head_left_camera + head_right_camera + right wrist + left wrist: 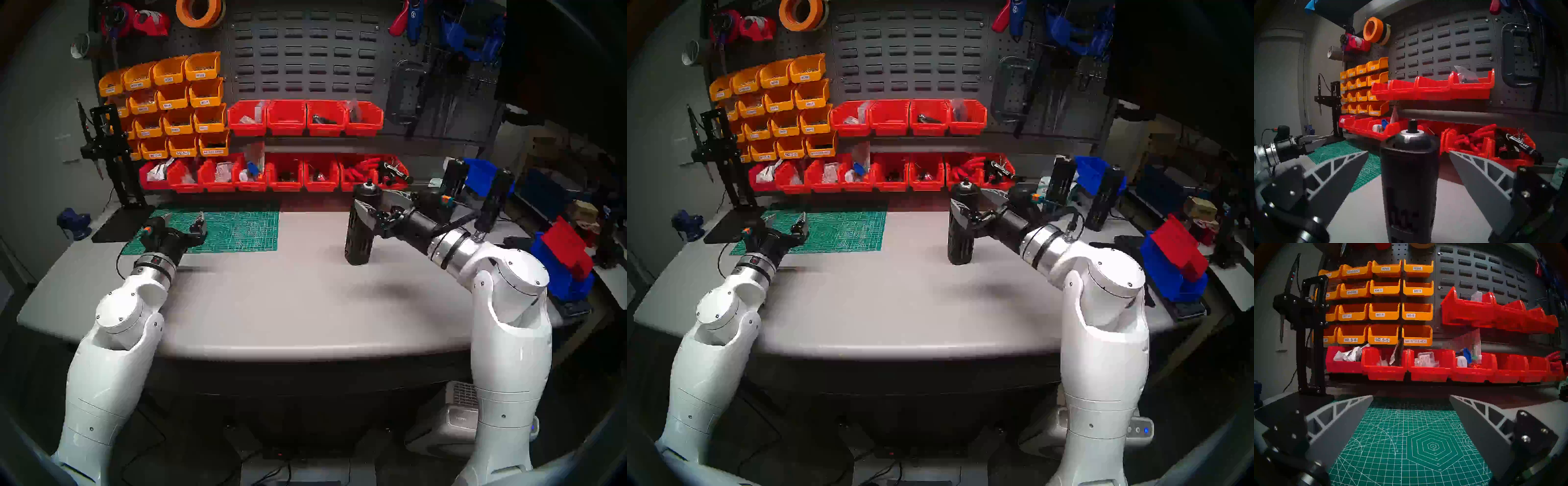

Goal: Pick a screwdriver bit and insert it into the screwdriver

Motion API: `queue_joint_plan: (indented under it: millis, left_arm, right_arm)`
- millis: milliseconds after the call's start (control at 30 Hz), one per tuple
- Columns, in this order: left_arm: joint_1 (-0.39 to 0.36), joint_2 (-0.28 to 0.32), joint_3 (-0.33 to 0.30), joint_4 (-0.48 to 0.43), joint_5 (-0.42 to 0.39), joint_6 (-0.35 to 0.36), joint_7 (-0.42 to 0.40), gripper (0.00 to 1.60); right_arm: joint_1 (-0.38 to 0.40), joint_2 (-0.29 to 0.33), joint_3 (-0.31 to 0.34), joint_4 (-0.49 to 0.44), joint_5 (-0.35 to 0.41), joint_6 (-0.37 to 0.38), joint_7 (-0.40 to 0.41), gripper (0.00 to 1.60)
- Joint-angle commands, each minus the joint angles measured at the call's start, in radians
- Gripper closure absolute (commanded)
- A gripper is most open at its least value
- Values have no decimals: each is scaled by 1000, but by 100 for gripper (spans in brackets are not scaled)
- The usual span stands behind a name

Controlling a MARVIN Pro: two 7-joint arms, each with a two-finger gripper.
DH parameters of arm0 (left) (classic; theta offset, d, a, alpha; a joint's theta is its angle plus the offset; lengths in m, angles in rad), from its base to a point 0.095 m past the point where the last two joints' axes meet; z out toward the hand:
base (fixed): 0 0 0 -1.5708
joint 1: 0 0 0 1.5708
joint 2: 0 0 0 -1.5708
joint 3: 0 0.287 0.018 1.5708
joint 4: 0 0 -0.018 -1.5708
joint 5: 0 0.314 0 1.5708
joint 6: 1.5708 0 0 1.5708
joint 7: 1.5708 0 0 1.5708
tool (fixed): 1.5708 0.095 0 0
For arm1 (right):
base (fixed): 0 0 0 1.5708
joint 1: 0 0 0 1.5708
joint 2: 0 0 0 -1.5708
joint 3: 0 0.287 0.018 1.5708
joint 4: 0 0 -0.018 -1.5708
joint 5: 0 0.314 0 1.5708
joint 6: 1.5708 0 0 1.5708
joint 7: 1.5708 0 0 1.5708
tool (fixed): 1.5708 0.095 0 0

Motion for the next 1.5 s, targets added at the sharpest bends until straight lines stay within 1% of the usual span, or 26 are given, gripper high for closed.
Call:
queue_joint_plan:
  millis: [0, 200, 600, 700, 733, 767, 800, 833, 900, 933, 1000, 1233, 1367, 1467]
  left_arm:
    - [-22, 1, -9, -26, -1, -14, 0, 0]
    - [-22, 1, -9, -26, -1, -14, 0, 0]
    - [-22, 1, -9, -26, -1, -14, 0, 0]
    - [-22, 1, -9, -26, -1, -14, 0, 0]
    - [-22, 1, -9, -26, -1, -14, 0, 0]
    - [-22, 1, -9, -26, -1, -14, 0, 0]
    - [-22, 1, -9, -26, -1, -14, 0, 0]
    - [-22, 1, -9, -26, -1, -14, 0, 0]
    - [-22, 1, -9, -26, -1, -14, 0, 0]
    - [-22, 1, -9, -26, -1, -14, 0, 0]
    - [-22, 1, -9, -26, -1, -14, 0, 0]
    - [-22, 1, -9, -26, -1, -14, 0, 0]
    - [-22, 1, -9, -26, -1, -14, 0, 0]
    - [-22, 1, -9, -26, -1, -14, 0, 0]
  right_arm:
    - [59, 8, -10, 3, -2, -7, -2, 0]
    - [65, 12, -15, 12, 0, -8, -8, 0]
    - [95, 23, -36, 58, -5, -14, -25, 0]
    - [99, 25, -42, 63, -4, -14, -26, 9]
    - [100, 25, -43, 64, -4, -14, -27, 16]
    - [100, 26, -45, 65, -4, -14, -28, 28]
    - [101, 26, -46, 66, -3, -14, -28, 49]
    - [101, 27, -49, 70, -2, -15, -30, 65]
    - [102, 28, -50, 70, -2, -15, -30, 67]
    - [102, 29, -50, 71, -2, -16, -31, 83]
    - [104, 28, -54, 72, -1, -18, -32, 95]
    - [104, 24, -65, 69, 12, -19, -28, 109]
    - [98, 16, -85, 61, 22, -18, -21, 109]
    - [98, 11, -106, 58, 25, -16, -11, 106]
